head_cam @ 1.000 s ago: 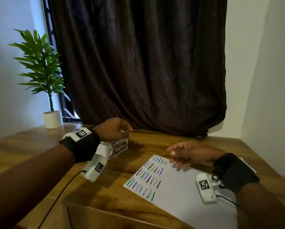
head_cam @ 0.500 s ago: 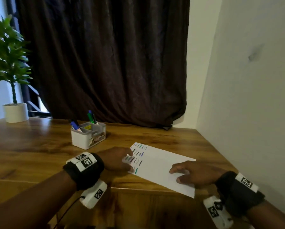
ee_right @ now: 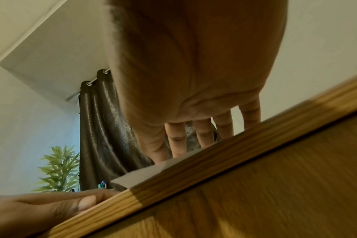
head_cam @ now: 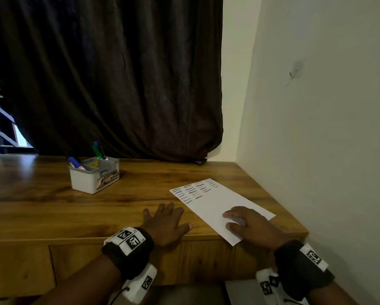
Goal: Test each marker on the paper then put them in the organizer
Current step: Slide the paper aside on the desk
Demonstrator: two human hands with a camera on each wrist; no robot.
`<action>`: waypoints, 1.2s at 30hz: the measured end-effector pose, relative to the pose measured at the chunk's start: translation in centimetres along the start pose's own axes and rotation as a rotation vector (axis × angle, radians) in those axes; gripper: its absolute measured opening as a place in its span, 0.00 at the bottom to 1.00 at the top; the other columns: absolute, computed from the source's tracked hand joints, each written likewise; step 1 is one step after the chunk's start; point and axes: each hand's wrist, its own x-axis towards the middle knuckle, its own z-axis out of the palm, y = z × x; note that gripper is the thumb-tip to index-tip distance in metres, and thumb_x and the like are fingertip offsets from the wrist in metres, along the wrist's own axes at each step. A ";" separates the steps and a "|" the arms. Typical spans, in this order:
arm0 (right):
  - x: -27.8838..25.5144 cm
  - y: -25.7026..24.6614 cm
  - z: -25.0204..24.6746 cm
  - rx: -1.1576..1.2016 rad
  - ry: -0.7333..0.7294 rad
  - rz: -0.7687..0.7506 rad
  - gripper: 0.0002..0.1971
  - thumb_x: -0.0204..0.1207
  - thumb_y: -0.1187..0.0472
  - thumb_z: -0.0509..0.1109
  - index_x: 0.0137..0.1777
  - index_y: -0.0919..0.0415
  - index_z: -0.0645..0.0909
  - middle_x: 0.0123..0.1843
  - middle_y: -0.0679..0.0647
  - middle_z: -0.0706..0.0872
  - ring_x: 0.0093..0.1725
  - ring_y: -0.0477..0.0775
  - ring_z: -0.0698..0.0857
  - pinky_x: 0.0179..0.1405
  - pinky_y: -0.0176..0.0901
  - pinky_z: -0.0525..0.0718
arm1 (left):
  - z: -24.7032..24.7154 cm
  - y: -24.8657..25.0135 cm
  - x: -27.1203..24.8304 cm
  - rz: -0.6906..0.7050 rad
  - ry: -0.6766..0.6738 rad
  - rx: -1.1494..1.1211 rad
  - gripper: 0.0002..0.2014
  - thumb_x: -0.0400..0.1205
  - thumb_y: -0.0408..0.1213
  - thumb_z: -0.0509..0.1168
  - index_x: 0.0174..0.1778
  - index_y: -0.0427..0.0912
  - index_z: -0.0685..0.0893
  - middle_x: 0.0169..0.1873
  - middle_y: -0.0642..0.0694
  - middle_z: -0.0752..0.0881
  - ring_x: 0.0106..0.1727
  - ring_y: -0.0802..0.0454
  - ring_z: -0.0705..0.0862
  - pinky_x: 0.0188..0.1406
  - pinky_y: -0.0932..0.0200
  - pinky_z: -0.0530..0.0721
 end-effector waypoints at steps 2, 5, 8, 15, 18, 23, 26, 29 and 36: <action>0.0 0.2 0.2 -0.041 -0.011 -0.008 0.19 0.85 0.49 0.68 0.75 0.39 0.79 0.83 0.46 0.75 0.83 0.49 0.71 0.84 0.50 0.67 | 0.4 -0.1 -0.2 0.001 0.029 0.028 0.37 0.84 0.69 0.43 0.88 0.55 0.49 0.89 0.44 0.45 0.89 0.40 0.43 0.81 0.23 0.41; 0.1 0.4 -0.2 -0.115 0.010 0.049 0.22 0.86 0.48 0.65 0.79 0.43 0.76 0.84 0.47 0.74 0.83 0.52 0.71 0.83 0.51 0.67 | 1.1 -0.2 -0.3 -0.002 0.070 0.068 0.38 0.82 0.71 0.37 0.87 0.56 0.49 0.89 0.45 0.46 0.89 0.41 0.45 0.81 0.24 0.43; 0.1 1.2 -0.7 -0.177 0.073 0.158 0.23 0.86 0.43 0.63 0.79 0.42 0.76 0.83 0.49 0.76 0.81 0.56 0.73 0.80 0.56 0.68 | 1.6 0.0 -0.4 0.017 0.134 0.116 0.52 0.66 0.75 0.21 0.87 0.58 0.51 0.89 0.46 0.49 0.89 0.42 0.48 0.81 0.24 0.47; 0.0 2.3 -0.6 -0.217 0.154 0.263 0.24 0.85 0.40 0.62 0.78 0.44 0.77 0.79 0.52 0.79 0.79 0.58 0.75 0.77 0.57 0.69 | 2.2 -0.3 -0.1 0.033 0.172 0.135 0.53 0.66 0.76 0.19 0.87 0.58 0.50 0.89 0.47 0.50 0.89 0.43 0.48 0.81 0.24 0.50; 0.2 2.5 -0.6 -0.193 0.172 0.274 0.23 0.84 0.40 0.64 0.76 0.45 0.79 0.79 0.52 0.80 0.78 0.58 0.76 0.77 0.58 0.69 | 2.2 -0.3 -0.2 0.034 0.173 0.141 0.54 0.65 0.75 0.18 0.87 0.58 0.50 0.89 0.47 0.50 0.89 0.43 0.48 0.81 0.25 0.50; 0.1 3.1 -0.5 -0.171 0.198 0.276 0.24 0.84 0.38 0.65 0.76 0.47 0.79 0.79 0.50 0.80 0.78 0.57 0.76 0.78 0.59 0.70 | 2.4 -0.4 0.0 0.038 0.202 0.152 0.56 0.62 0.74 0.14 0.86 0.58 0.51 0.89 0.47 0.51 0.89 0.43 0.50 0.81 0.25 0.52; -0.1 3.6 -0.5 -0.181 0.190 0.273 0.26 0.84 0.36 0.63 0.77 0.46 0.77 0.79 0.50 0.80 0.78 0.55 0.77 0.78 0.58 0.71 | 2.5 -0.3 0.0 0.035 0.208 0.151 0.58 0.60 0.74 0.12 0.86 0.58 0.51 0.89 0.46 0.52 0.89 0.43 0.50 0.81 0.25 0.52; -0.4 3.9 -0.5 -0.202 0.192 0.264 0.27 0.83 0.34 0.62 0.78 0.45 0.77 0.80 0.49 0.80 0.78 0.55 0.77 0.78 0.58 0.71 | 2.5 -0.4 -0.1 0.031 0.214 0.151 0.56 0.62 0.73 0.14 0.86 0.58 0.51 0.89 0.46 0.52 0.89 0.43 0.50 0.81 0.26 0.53; -0.9 4.0 -0.6 -0.201 0.190 0.260 0.28 0.82 0.34 0.63 0.78 0.45 0.77 0.80 0.49 0.80 0.78 0.55 0.78 0.79 0.58 0.72 | 2.7 -0.6 0.0 0.023 0.218 0.156 0.55 0.64 0.76 0.15 0.86 0.59 0.52 0.89 0.47 0.53 0.89 0.43 0.51 0.80 0.25 0.53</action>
